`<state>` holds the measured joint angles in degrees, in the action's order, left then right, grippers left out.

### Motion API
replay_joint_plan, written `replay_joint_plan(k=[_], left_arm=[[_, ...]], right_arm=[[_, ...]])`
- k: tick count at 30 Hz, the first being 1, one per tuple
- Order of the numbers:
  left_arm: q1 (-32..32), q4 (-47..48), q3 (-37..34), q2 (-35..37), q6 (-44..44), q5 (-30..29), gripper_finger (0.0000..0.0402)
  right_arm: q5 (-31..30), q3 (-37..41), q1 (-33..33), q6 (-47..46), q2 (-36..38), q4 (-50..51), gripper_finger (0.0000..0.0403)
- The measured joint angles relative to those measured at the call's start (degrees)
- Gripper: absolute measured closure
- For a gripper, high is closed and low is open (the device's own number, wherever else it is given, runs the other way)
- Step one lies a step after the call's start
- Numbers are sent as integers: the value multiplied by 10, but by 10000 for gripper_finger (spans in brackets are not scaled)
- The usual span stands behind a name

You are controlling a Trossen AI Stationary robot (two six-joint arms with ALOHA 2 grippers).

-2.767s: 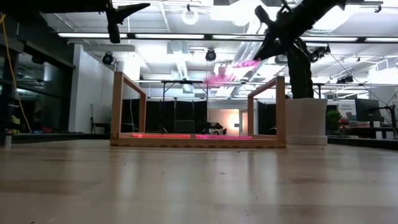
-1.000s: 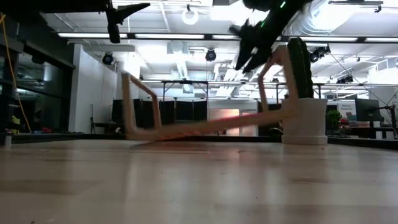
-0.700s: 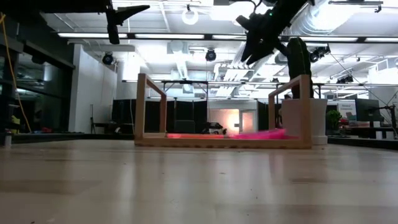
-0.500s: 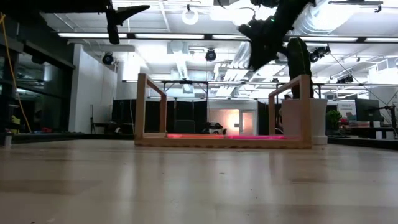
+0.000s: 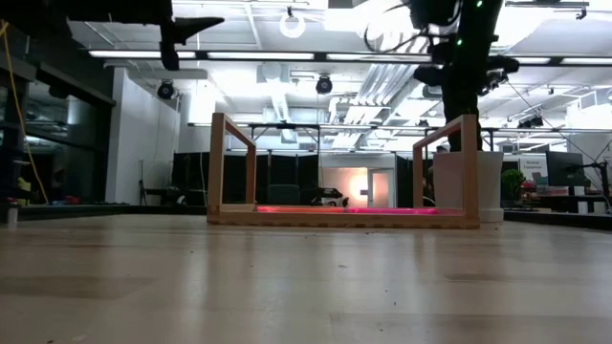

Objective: Place and stack plates onto a shelf
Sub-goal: Adjust the shelf, then return to Home Position

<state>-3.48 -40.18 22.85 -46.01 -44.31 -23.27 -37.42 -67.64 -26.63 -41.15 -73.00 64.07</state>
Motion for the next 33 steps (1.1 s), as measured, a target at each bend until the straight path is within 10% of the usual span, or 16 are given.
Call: replay_joint_plan(k=[16, 33], left_arm=[[-22, 0, 0, 0, -21, 48, 245], [-31, 4, 0, 37, 25, 108, 245]], right_arm=[[56, 0, -31, 0, -110, -89, 403], [118, 0, 2, 72, -6, -93, 403]])
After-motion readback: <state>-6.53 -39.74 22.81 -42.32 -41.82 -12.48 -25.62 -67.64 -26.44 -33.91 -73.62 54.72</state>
